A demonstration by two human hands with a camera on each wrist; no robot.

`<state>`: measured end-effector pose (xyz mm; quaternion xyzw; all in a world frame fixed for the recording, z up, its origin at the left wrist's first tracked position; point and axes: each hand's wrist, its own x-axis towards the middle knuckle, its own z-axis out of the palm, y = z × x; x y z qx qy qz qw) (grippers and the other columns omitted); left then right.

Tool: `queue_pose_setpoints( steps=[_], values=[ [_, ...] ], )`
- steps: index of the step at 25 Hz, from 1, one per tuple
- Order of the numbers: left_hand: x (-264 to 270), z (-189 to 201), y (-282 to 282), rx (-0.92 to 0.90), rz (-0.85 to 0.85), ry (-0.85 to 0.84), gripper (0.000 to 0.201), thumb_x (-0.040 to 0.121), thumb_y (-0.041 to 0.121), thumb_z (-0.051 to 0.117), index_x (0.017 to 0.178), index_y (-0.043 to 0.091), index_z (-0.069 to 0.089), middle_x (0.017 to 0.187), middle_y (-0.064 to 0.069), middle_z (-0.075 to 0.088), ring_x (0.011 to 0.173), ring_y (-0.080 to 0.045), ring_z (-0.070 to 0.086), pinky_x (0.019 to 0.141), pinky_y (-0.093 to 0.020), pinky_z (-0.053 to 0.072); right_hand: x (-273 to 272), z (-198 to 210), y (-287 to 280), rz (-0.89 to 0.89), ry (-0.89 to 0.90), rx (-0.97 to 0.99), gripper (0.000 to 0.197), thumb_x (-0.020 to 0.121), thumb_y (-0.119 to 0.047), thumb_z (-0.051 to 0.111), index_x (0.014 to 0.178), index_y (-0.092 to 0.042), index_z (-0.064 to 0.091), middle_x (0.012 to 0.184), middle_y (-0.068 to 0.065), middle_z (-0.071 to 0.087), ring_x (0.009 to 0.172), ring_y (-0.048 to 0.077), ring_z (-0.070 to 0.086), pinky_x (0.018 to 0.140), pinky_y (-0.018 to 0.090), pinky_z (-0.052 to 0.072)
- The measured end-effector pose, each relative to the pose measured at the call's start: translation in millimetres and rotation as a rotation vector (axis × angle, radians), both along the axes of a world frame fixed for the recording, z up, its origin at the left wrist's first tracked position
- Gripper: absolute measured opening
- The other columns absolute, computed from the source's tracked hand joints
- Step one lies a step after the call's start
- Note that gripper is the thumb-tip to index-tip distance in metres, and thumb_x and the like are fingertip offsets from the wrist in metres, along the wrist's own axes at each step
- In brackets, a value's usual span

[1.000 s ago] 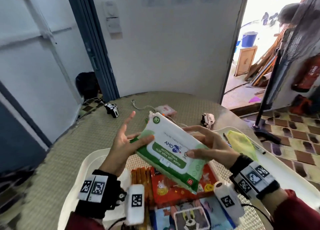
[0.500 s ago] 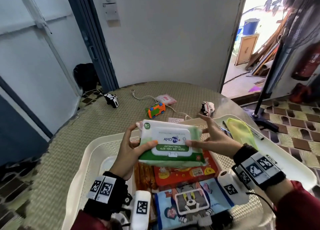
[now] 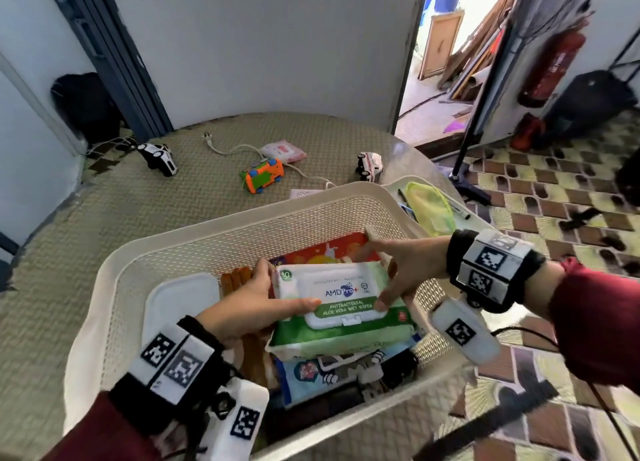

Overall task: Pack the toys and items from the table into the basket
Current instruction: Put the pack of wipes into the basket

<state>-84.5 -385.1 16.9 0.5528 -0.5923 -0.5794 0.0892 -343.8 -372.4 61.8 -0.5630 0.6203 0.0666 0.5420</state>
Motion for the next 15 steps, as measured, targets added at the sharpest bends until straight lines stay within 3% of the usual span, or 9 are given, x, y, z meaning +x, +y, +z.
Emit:
queue_pose_setpoints(
  steps=[2, 4, 6, 8, 9, 11, 12, 13, 15],
  values=[
    [2.5, -12.5, -5.3, 0.076, -0.094, -0.096, 0.142, 0.048, 0.063, 0.083, 0.15, 0.017, -0.004, 0.139, 0.001, 0.048, 0.116, -0.019, 0.057, 0.077, -0.025, 0.055, 0.7, -1.6, -4.2, 0.021, 0.029, 0.061, 0.079, 0.071, -0.007, 0.078, 0.131, -0.031, 0.032, 0.111, 0.028, 0.062, 0.082, 0.035, 0.056, 0.083, 0.049, 0.052],
    [-2.6, -26.3, -3.6, 0.14, -0.189, -0.127, 0.154, 0.039, 0.071, 0.082, 0.151, 0.018, -0.009, 0.153, -0.003, 0.031, 0.128, -0.021, 0.047, 0.087, -0.033, 0.056, 0.8, -6.9, -8.4, 0.055, 0.087, 0.13, 0.08, 0.071, -0.006, 0.079, 0.129, -0.034, 0.033, 0.114, 0.034, 0.059, 0.084, 0.037, 0.056, 0.089, 0.054, 0.049],
    [-11.6, -35.1, 3.0, 0.199, -0.263, -0.107, 0.143, 0.051, 0.061, 0.084, 0.152, 0.018, -0.007, 0.158, -0.003, 0.015, 0.132, -0.022, 0.04, 0.084, -0.034, 0.057, 3.0, -12.7, -9.6, 0.087, 0.164, 0.184, 0.081, 0.071, -0.006, 0.079, 0.131, -0.036, 0.033, 0.118, 0.029, 0.059, 0.088, 0.039, 0.06, 0.091, 0.056, 0.049],
    [-21.1, -39.8, 8.3, 0.221, -0.31, -0.056, 0.123, 0.063, 0.046, 0.086, 0.151, 0.022, 0.003, 0.156, -0.004, 0.022, 0.123, -0.017, 0.047, 0.085, -0.031, 0.056, 6.6, -18.2, -10.0, 0.119, 0.245, 0.205, 0.079, 0.074, -0.002, 0.075, 0.134, -0.03, 0.033, 0.125, 0.026, 0.054, 0.096, 0.043, 0.061, 0.09, 0.056, 0.049],
    [-24.8, -42.0, 9.6, 0.231, -0.314, -0.056, 0.12, 0.067, 0.038, 0.085, 0.151, 0.022, 0.0, 0.156, -0.005, 0.022, 0.113, -0.013, 0.053, 0.087, -0.03, 0.055, 7.7, -21.3, -10.9, 0.126, 0.274, 0.198, 0.078, 0.076, -0.001, 0.073, 0.136, -0.028, 0.031, 0.127, 0.025, 0.053, 0.099, 0.044, 0.061, 0.089, 0.054, 0.05],
    [-30.4, -45.5, 12.1, 0.28, -0.268, -0.068, 0.127, 0.072, 0.026, 0.083, 0.15, 0.019, -0.018, 0.159, -0.009, 0.012, 0.098, -0.011, 0.06, 0.083, -0.03, 0.057, 10.8, -26.7, -12.2, 0.149, 0.321, 0.186, 0.079, 0.078, 0.0, 0.07, 0.139, -0.025, 0.026, 0.125, 0.023, 0.056, 0.086, 0.035, 0.065, 0.081, 0.048, 0.054],
    [-33.4, -47.4, 13.2, 0.301, -0.26, -0.054, 0.126, 0.073, 0.021, 0.082, 0.149, 0.019, -0.019, 0.159, -0.009, 0.012, 0.101, -0.013, 0.06, 0.079, -0.028, 0.058, 12.4, -30.2, -12.3, 0.149, 0.335, 0.176, 0.078, 0.079, 0.001, 0.069, 0.139, -0.022, 0.025, 0.118, 0.022, 0.059, 0.074, 0.028, 0.065, 0.074, 0.042, 0.056],
    [-35.4, -47.3, 14.5, 0.299, -0.276, -0.022, 0.12, 0.075, 0.016, 0.08, 0.15, 0.019, -0.014, 0.157, -0.007, 0.019, 0.109, -0.016, 0.058, 0.076, -0.028, 0.058, 14.3, -33.3, -11.9, 0.122, 0.343, 0.162, 0.076, 0.08, 0.004, 0.067, 0.139, -0.019, 0.026, 0.105, 0.018, 0.063, 0.062, 0.022, 0.062, 0.063, 0.035, 0.057],
    [-35.7, -46.7, 15.3, 0.274, -0.316, 0.036, 0.095, 0.078, 0.01, 0.077, 0.148, 0.017, 0.013, 0.143, -0.004, 0.043, 0.112, -0.019, 0.059, 0.077, -0.032, 0.059, 19.5, -34.4, -10.3, 0.054, 0.378, 0.095, 0.069, 0.08, 0.008, 0.064, 0.137, -0.012, 0.033, 0.076, 0.01, 0.058, 0.042, 0.014, 0.055, 0.043, 0.022, 0.05]
  ],
)
